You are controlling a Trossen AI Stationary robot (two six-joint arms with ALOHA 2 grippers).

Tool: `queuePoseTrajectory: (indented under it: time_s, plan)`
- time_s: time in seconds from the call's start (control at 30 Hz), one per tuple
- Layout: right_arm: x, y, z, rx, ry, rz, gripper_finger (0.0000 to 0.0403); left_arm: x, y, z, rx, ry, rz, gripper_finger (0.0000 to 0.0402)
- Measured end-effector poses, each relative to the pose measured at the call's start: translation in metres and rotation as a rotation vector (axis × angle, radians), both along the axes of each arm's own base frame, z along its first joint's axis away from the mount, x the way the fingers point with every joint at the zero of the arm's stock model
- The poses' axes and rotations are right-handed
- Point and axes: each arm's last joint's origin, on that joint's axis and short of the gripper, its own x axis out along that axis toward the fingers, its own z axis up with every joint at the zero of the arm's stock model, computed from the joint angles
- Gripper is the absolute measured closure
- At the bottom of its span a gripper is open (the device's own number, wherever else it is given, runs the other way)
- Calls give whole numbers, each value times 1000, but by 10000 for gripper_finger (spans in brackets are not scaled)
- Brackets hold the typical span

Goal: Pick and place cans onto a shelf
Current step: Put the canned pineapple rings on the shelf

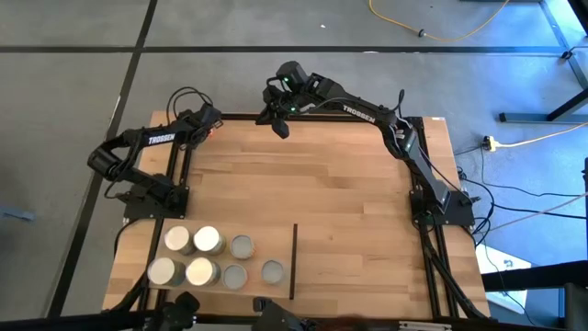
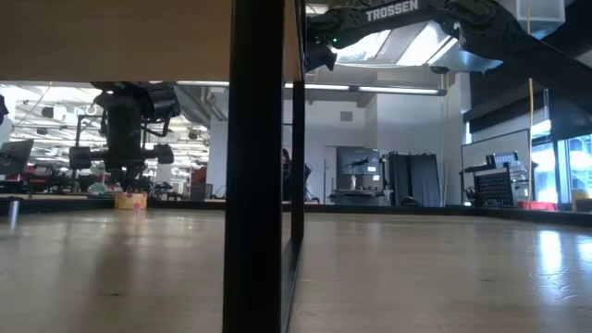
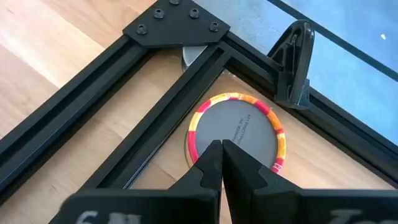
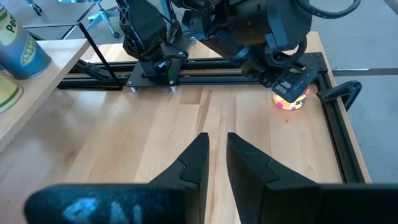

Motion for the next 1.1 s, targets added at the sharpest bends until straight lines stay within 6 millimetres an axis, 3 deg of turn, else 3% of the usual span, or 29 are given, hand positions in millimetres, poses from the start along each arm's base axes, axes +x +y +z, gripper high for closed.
queuePoseTrajectory:
  time_s: [0.83,1.1]
  plan:
    - [-3,-6,0,-2,-2,-14,344,4,-1,-7,-89,-54,-82,399]
    - [-3,-6,0,-1,-2,-13,344,7,0,-7,-128,-152,-137,399]
